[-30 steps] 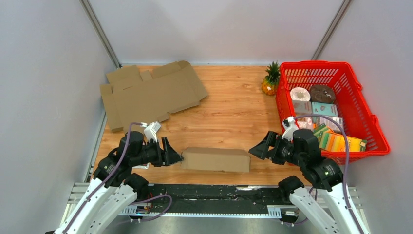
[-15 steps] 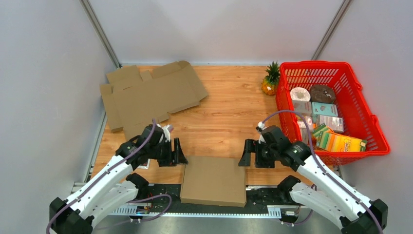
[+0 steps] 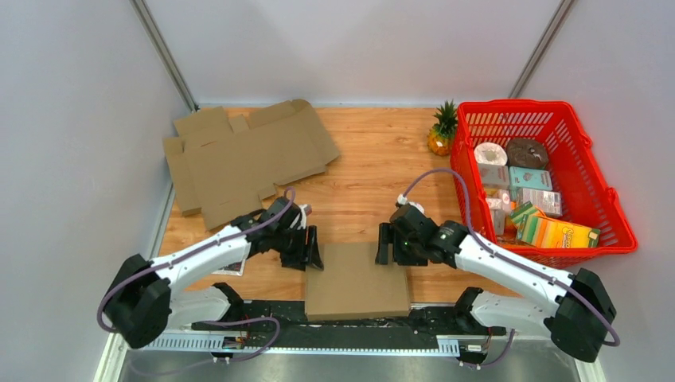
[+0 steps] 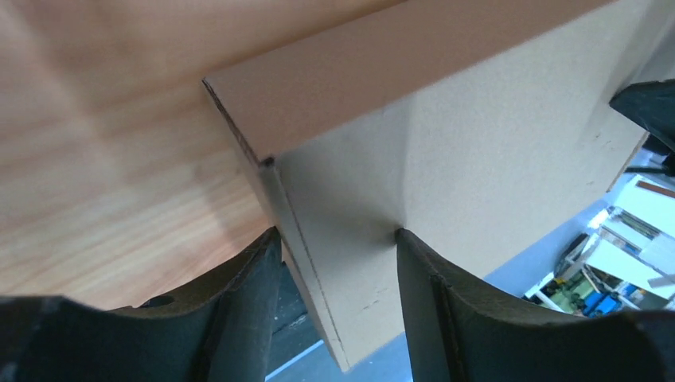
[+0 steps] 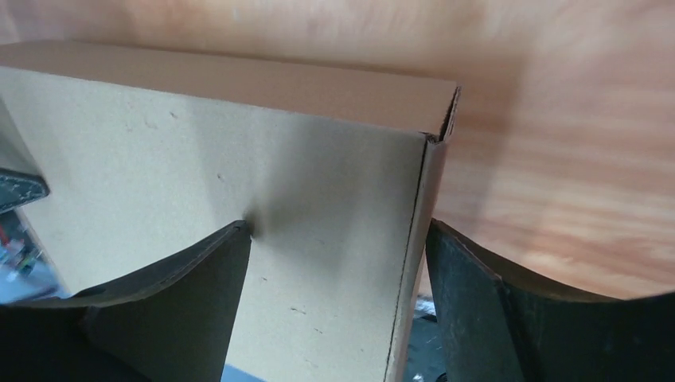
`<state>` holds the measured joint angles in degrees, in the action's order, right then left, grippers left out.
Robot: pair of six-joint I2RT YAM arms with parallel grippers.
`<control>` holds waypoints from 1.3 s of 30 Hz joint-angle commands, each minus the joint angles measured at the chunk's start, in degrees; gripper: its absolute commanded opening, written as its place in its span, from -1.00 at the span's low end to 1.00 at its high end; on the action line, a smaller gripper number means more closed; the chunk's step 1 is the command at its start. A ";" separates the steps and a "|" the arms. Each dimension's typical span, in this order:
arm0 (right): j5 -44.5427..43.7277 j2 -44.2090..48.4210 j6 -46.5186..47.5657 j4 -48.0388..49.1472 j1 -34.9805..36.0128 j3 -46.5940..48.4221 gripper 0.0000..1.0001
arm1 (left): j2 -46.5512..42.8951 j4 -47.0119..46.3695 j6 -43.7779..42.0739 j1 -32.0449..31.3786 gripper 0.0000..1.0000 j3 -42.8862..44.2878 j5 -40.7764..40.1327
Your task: Fold the paper box
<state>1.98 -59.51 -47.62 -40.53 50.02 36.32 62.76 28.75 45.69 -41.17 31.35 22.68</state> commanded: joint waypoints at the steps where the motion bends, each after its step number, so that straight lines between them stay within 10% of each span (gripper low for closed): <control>1: -10.84 -4.99 6.01 4.34 -0.10 14.36 0.62 | 8.76 -6.18 -6.21 -0.23 0.20 15.55 2.46; 11: -24.62 -20.20 27.01 -2.79 -21.35 34.49 1.00 | 38.46 -14.44 -1.92 0.56 0.22 44.64 8.52; 18: -30.28 -23.81 36.43 -4.29 -21.37 44.01 1.00 | 46.40 -5.65 -5.52 2.67 0.44 62.41 3.61; 30: -43.28 -29.96 39.00 -6.12 -21.89 46.38 1.00 | 35.17 7.79 -20.02 13.22 0.46 52.59 3.54; 39: -20.19 -20.13 18.73 -9.21 -7.40 27.98 1.00 | 11.90 9.30 -22.14 15.15 0.41 35.65 -8.61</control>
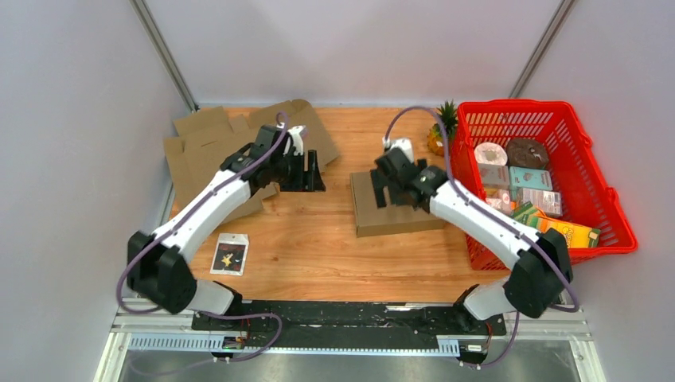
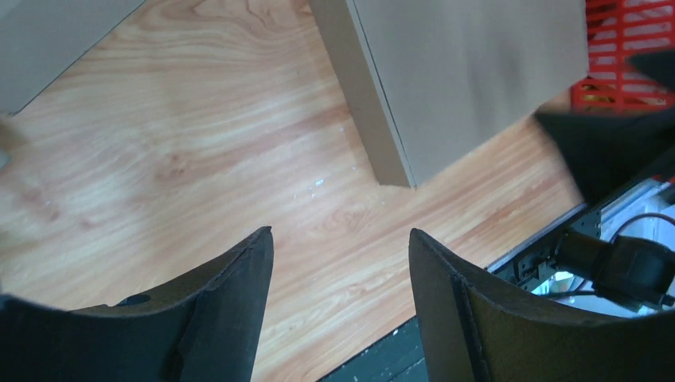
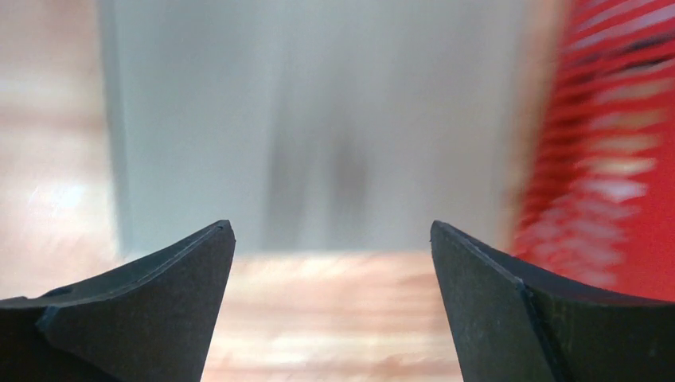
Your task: Fold the paper box
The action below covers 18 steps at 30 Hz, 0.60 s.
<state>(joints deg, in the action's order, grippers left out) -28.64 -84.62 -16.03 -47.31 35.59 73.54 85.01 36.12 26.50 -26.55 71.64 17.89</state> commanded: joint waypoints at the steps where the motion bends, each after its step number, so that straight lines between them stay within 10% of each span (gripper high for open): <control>1: 12.63 6.30 -15.93 -2.00 7.38 -12.51 1.00 | -12.31 2.11 -2.86 0.62 0.41 -6.32 -3.83; 7: 16.96 17.64 -26.33 9.86 6.68 -27.47 1.00 | -26.81 3.08 -0.67 0.62 0.41 -17.22 -2.87; 18: 13.08 4.65 -10.16 16.89 0.09 -24.24 1.00 | -43.26 8.60 0.31 0.62 0.59 -24.09 -3.90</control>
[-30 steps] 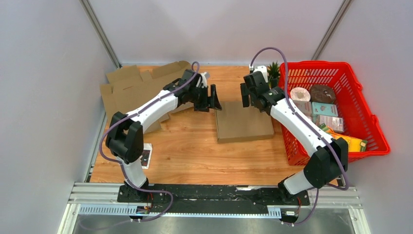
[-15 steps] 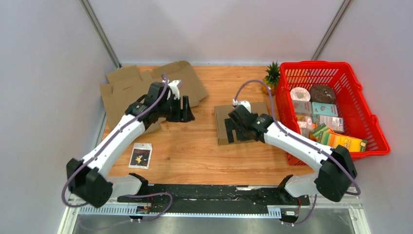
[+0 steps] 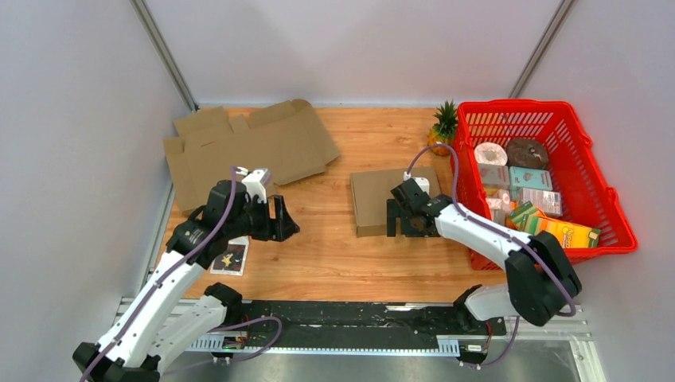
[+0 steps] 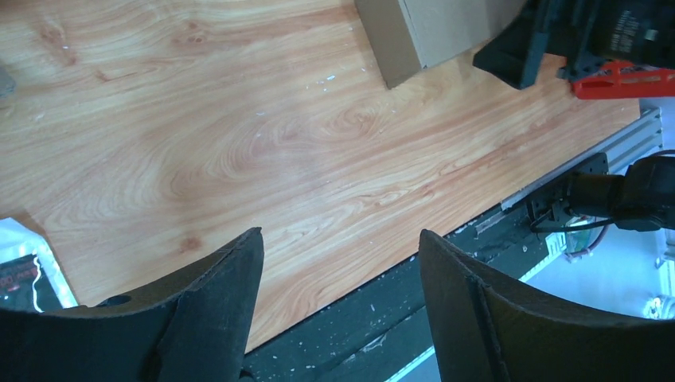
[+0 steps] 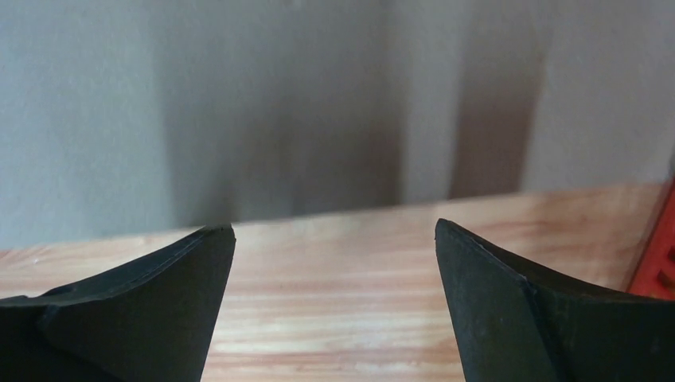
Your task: Fold the paper box
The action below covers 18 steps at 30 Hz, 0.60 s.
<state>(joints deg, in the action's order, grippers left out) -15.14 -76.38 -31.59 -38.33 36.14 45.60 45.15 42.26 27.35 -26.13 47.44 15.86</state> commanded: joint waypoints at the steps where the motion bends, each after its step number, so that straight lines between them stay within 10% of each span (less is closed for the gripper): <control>1: -0.25 -4.47 5.84 10.53 -0.54 4.40 1.00 | -3.66 3.26 -1.16 0.20 0.60 0.37 -2.49; 18: -8.67 -43.58 19.45 11.17 -8.98 50.44 1.00 | 0.47 7.75 -4.59 0.29 0.58 4.33 -9.35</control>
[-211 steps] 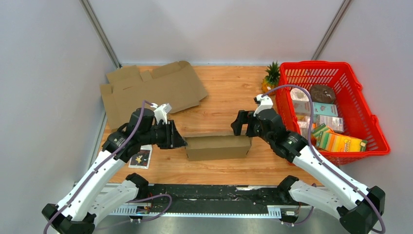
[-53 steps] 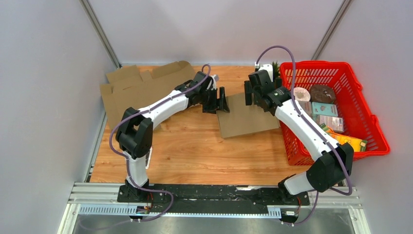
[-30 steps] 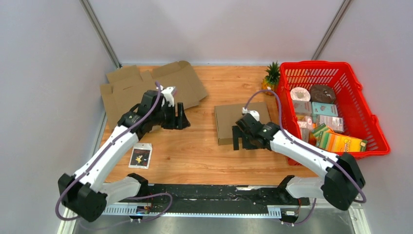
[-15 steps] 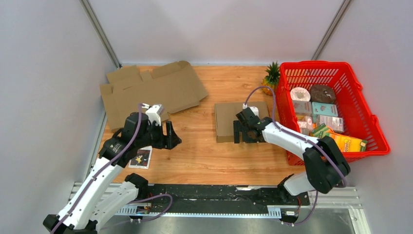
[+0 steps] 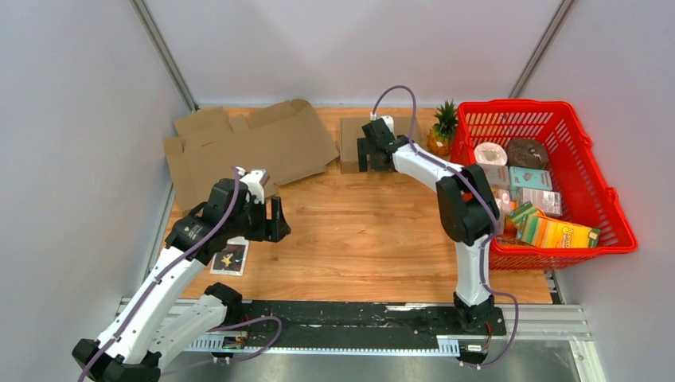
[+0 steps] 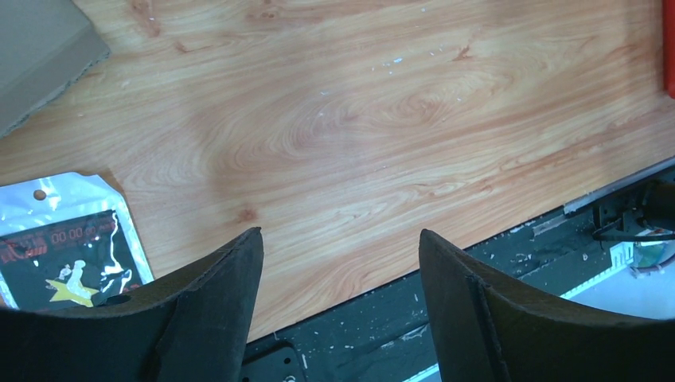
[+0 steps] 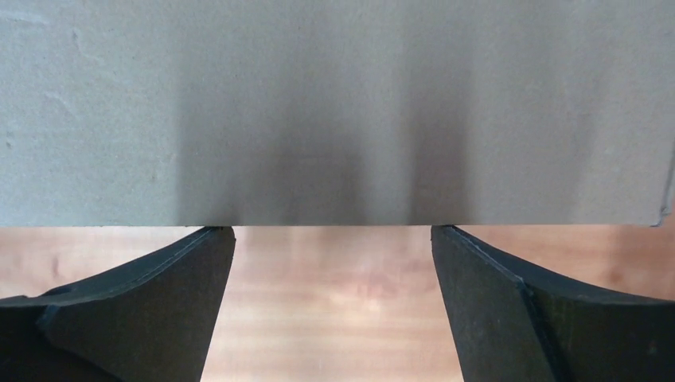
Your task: Fold the paper box
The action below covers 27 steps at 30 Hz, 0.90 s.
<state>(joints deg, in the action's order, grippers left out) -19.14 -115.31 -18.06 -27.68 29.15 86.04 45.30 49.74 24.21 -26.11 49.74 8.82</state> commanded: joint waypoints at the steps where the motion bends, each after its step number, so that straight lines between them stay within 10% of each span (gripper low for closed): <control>1: -5.81 -6.75 7.68 -0.61 -1.99 11.85 1.00 | 1.01 0.01 -1.53 0.27 0.56 2.12 -2.23; 11: -13.64 -8.19 14.18 4.65 -5.07 16.18 1.00 | 3.93 -5.35 3.91 0.36 0.54 4.23 -1.00; 17: -8.32 4.28 6.75 1.14 4.59 8.37 1.00 | -3.35 -3.51 6.20 0.44 0.55 1.86 -8.62; 22: 17.07 7.47 -30.97 10.91 9.42 -0.40 1.00 | -16.27 -1.39 9.72 0.44 0.66 -2.17 -21.99; 27: 15.62 0.71 -47.83 16.95 13.65 0.98 1.00 | -22.97 3.34 12.71 0.44 0.65 -2.28 -22.98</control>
<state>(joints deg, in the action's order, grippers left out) -8.62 -109.54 -43.64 -18.17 42.13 87.35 23.49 49.63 33.63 -26.02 47.07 -10.13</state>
